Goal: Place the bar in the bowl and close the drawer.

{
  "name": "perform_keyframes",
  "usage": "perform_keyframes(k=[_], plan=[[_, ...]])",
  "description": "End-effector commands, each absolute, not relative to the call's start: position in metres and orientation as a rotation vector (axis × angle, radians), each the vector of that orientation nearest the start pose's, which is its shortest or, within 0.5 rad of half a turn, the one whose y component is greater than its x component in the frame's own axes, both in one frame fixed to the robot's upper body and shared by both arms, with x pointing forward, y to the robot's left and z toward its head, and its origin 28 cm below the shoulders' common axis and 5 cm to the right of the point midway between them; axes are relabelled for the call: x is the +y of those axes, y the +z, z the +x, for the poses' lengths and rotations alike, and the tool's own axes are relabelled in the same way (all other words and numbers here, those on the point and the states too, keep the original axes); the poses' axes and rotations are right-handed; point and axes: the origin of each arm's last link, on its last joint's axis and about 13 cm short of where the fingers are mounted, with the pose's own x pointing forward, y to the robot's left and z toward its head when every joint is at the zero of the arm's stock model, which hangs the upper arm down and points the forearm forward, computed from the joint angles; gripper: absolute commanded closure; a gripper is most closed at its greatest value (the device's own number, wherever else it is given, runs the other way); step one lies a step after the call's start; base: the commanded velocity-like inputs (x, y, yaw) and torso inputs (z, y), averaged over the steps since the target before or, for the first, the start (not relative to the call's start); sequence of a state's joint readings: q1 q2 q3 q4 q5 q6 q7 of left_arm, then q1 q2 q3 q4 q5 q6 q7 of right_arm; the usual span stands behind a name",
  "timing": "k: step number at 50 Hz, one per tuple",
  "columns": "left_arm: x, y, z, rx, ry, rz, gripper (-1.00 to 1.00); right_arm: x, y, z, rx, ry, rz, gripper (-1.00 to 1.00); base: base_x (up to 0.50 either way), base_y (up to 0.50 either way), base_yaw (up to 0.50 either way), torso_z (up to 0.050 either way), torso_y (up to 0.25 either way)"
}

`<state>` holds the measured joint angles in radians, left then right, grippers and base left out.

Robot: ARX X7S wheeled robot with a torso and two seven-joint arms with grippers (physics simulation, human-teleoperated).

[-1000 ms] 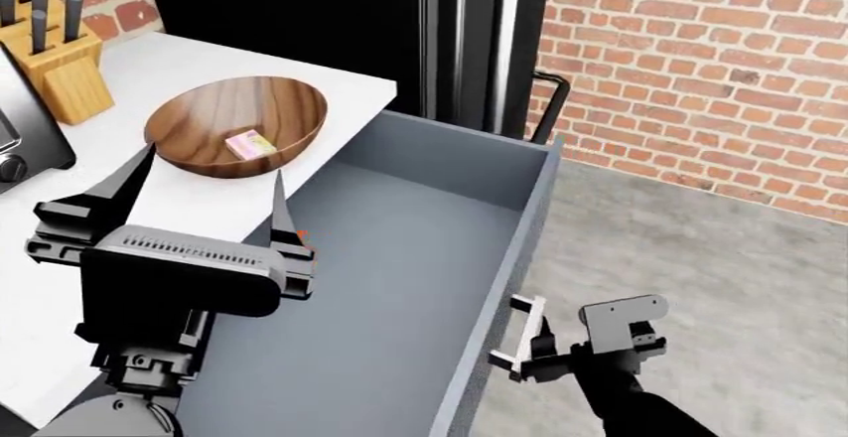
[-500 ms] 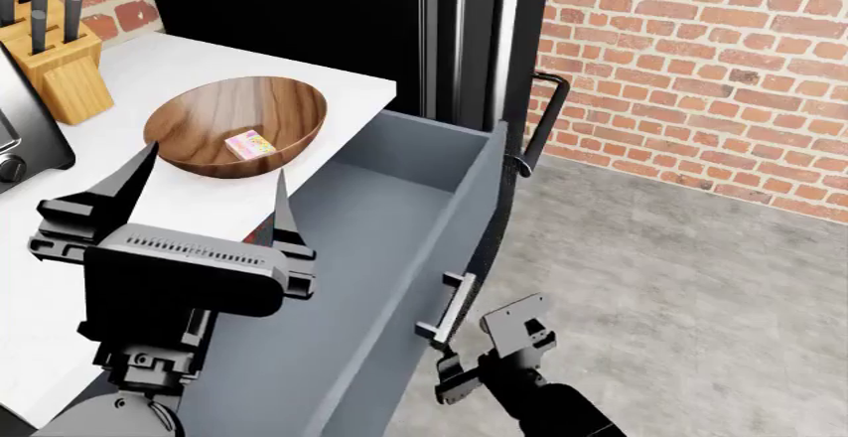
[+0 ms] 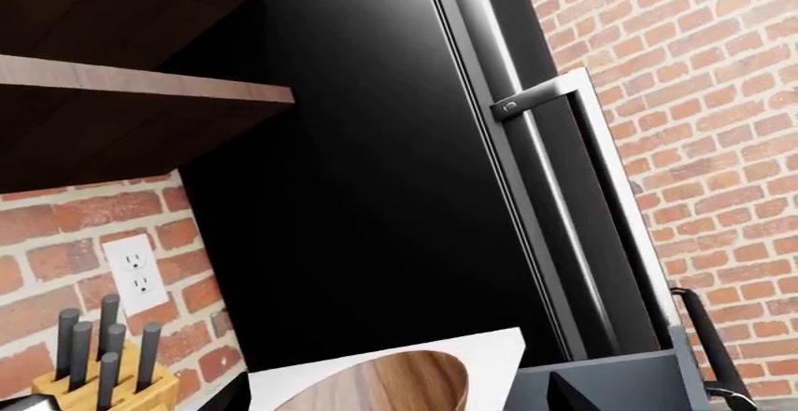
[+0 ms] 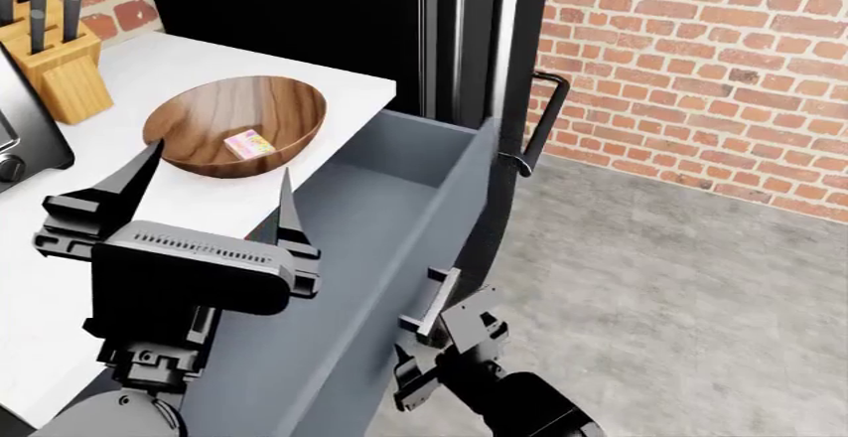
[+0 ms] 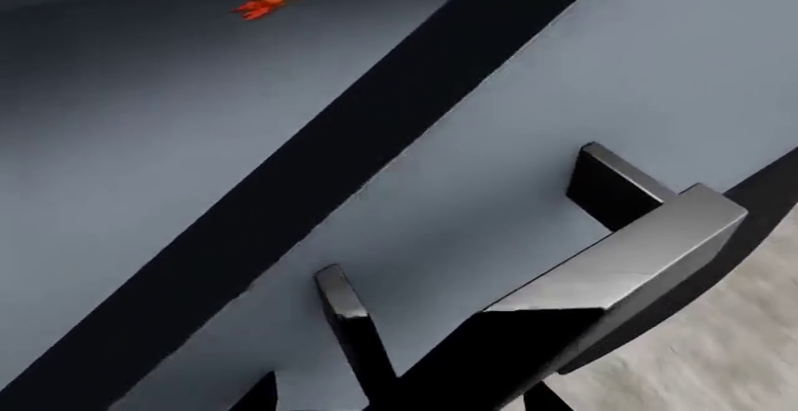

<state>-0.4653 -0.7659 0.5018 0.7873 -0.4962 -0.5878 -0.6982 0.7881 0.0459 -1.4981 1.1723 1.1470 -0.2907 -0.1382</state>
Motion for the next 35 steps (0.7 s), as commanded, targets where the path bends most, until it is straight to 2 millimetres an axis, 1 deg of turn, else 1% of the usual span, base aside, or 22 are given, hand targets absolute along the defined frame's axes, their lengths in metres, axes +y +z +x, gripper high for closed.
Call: perform_keyframes(k=[1, 8, 17, 24, 31, 35], plan=[[0.225, 0.185, 0.207, -0.363, -0.018, 0.353, -1.00, -0.003, -0.007, 0.311, 0.327, 0.832, -0.079, -1.00, 0.00, 0.00, 0.00, 0.000, 0.000], [0.224, 0.185, 0.208, -0.363, -0.026, 0.355, -1.00, 0.005, -0.005, 0.307, 0.325, 0.878, -0.079, -1.00, 0.00, 0.00, 0.00, 0.000, 0.002], [0.222, 0.183, 0.211, -0.360, -0.030, 0.351, -1.00, 0.016, 0.003, 0.306, 0.311, 0.939, -0.079, -1.00, 0.00, 0.00, 0.00, 0.000, 0.002], [0.221, 0.182, 0.213, -0.359, -0.033, 0.352, -1.00, 0.020, 0.006, 0.305, 0.306, 0.956, -0.082, -1.00, 0.00, 0.00, 0.00, 0.002, 0.004], [0.222, 0.182, 0.211, -0.360, -0.032, 0.352, -1.00, 0.014, 0.006, 0.311, 0.255, 0.838, -0.021, -1.00, 0.00, 0.00, 0.00, 0.000, 0.003], [0.222, 0.182, 0.210, -0.362, -0.033, 0.352, -1.00, 0.003, 0.002, 0.315, 0.258, 0.730, -0.006, -1.00, 0.00, 0.00, 0.00, 0.003, 0.005]])
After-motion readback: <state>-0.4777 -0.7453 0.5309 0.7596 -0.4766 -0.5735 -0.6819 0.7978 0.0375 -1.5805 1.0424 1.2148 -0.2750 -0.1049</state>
